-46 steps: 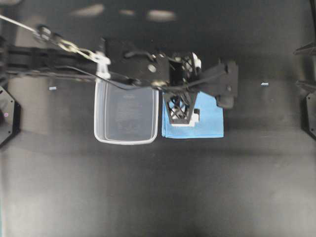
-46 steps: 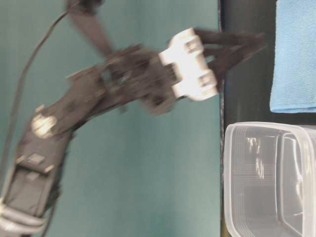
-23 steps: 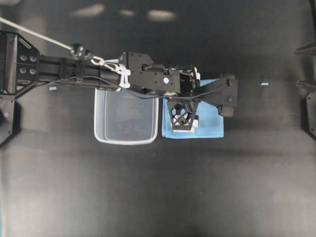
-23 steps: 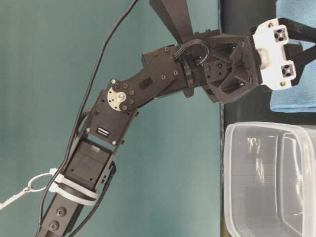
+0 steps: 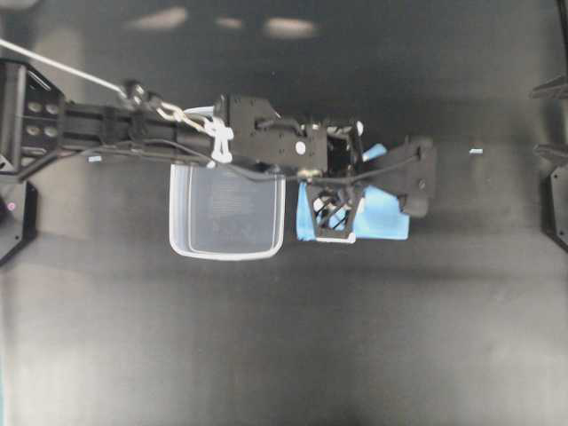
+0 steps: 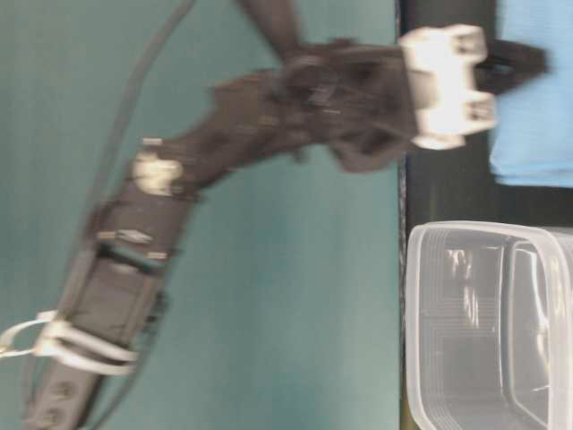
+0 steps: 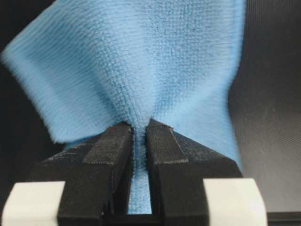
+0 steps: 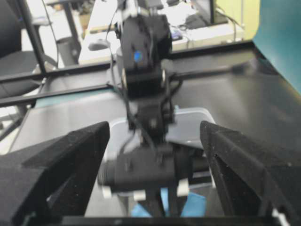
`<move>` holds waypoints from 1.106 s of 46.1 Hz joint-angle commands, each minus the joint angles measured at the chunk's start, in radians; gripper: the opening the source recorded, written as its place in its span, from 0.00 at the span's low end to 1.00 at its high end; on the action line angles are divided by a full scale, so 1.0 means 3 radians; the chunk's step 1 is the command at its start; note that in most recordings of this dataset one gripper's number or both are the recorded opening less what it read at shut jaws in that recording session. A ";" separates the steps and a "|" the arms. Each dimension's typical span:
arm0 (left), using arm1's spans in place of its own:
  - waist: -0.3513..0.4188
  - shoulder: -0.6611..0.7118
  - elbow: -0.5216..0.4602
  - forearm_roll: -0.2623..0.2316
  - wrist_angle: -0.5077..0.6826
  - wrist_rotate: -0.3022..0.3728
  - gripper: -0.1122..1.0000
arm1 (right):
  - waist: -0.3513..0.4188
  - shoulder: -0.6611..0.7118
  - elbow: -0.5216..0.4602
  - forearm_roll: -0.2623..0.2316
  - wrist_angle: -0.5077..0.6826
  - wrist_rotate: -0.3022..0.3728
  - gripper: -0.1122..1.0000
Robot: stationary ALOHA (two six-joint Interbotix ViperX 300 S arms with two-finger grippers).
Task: Place the blue towel into the container with the left arm.
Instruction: 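Close the left gripper on the blue towel's center and lift it, then carry the hanging towel left and lower it over the clear container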
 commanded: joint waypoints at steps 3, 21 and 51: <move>0.0000 -0.0383 -0.0302 0.0010 0.0404 -0.0005 0.15 | -0.0010 0.0020 -0.0026 0.0005 -0.0036 0.0000 0.78; 0.0020 -0.1401 0.0031 0.0015 0.1345 -0.0015 0.15 | -0.0005 0.0020 -0.0026 0.0010 -0.0128 0.0000 0.78; 0.0056 -0.2173 0.1355 0.0015 0.0839 -0.0066 0.15 | -0.0010 0.0041 -0.0015 0.0010 -0.0128 0.0005 0.78</move>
